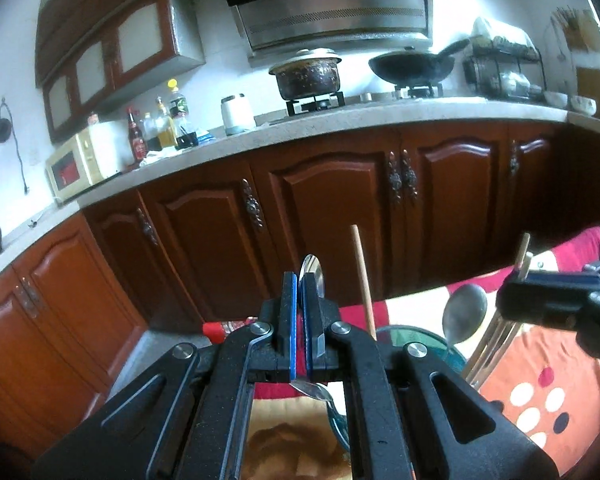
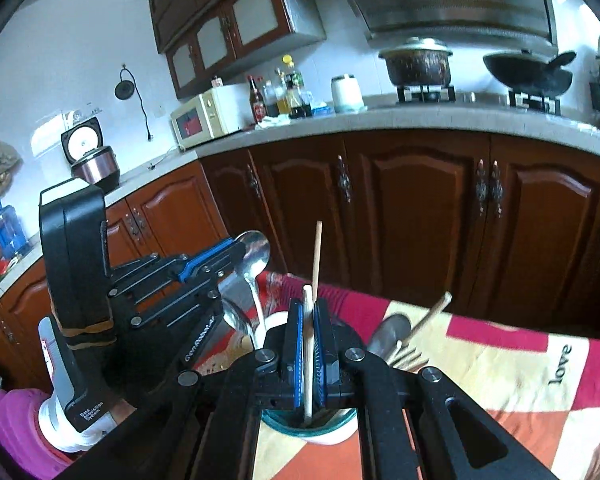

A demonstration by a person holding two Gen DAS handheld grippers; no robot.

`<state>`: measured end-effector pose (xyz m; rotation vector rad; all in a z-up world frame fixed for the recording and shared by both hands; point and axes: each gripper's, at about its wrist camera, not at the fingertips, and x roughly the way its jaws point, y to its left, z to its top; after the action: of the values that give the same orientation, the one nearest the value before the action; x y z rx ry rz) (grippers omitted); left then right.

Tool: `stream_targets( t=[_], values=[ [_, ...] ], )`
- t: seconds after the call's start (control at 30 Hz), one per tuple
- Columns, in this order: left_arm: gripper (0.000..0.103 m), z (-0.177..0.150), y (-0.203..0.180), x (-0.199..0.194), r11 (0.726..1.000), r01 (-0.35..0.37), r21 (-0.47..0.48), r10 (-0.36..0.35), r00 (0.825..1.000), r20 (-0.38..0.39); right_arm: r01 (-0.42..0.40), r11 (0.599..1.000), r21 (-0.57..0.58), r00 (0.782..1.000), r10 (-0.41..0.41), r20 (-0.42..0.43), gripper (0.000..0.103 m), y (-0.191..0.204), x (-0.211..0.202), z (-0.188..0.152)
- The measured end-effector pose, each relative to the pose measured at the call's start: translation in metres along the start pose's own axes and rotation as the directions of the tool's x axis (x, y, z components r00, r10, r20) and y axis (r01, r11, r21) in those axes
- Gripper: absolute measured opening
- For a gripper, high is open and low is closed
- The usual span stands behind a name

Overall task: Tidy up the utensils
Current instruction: 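Lower the spoon into the cup and open the left tool while the right releases the chopstick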

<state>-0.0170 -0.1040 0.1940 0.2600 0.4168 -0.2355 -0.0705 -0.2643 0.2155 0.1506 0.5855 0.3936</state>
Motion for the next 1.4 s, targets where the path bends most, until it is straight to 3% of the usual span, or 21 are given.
stream_targets(
  t=[0.27, 0.47, 0.77, 1.0, 1.1, 1.17, 1.23, 1.4],
  values=[
    [0.001, -0.007, -0.005, -0.001, 1.000, 0.011, -0.015, -0.011, 0.999, -0.033, -0.005, 1.000, 0.031, 0.998, 0.007, -0.063, 0.005, -0.010, 0.013, -0.017],
    [0.001, 0.007, 0.003, -0.003, 0.999, 0.003, -0.048, -0.004, 1.000, -0.008, 0.001, 0.999, 0.035, 0.998, 0.002, -0.062, 0.005, -0.010, 0.011, -0.019],
    [0.001, -0.007, -0.020, -0.007, 0.998, 0.052, -0.025, -0.053, 0.998, -0.043, 0.010, 0.998, 0.056, 0.997, -0.006, -0.073, 0.005, -0.016, 0.015, -0.023],
    [0.002, -0.014, -0.028, -0.005, 0.997, 0.070, -0.032, -0.072, 0.994, -0.078, 0.040, 0.993, 0.111, 0.996, -0.031, -0.082, 0.006, -0.031, 0.017, -0.028],
    [0.002, -0.014, -0.025, -0.005, 0.995, 0.083, -0.050, -0.087, 0.992, -0.091, 0.021, 0.987, 0.159, 0.995, -0.005, -0.101, 0.006, -0.038, 0.018, -0.032],
    [0.002, -0.014, -0.021, -0.005, 0.991, 0.104, -0.079, -0.112, 0.988, -0.109, 0.022, 0.985, 0.171, 0.995, -0.005, -0.103, 0.010, -0.038, 0.015, -0.033],
    [0.002, -0.013, -0.018, -0.005, 0.986, 0.123, -0.110, -0.137, 0.983, -0.125, 0.032, 0.985, 0.171, 0.995, -0.015, -0.099, 0.029, -0.038, 0.012, -0.034],
    [0.009, -0.013, -0.009, -0.008, 0.973, 0.155, -0.170, -0.180, 0.973, -0.146, 0.026, 0.981, 0.194, 0.997, -0.010, -0.079, 0.031, -0.040, -0.001, -0.038]
  ],
)
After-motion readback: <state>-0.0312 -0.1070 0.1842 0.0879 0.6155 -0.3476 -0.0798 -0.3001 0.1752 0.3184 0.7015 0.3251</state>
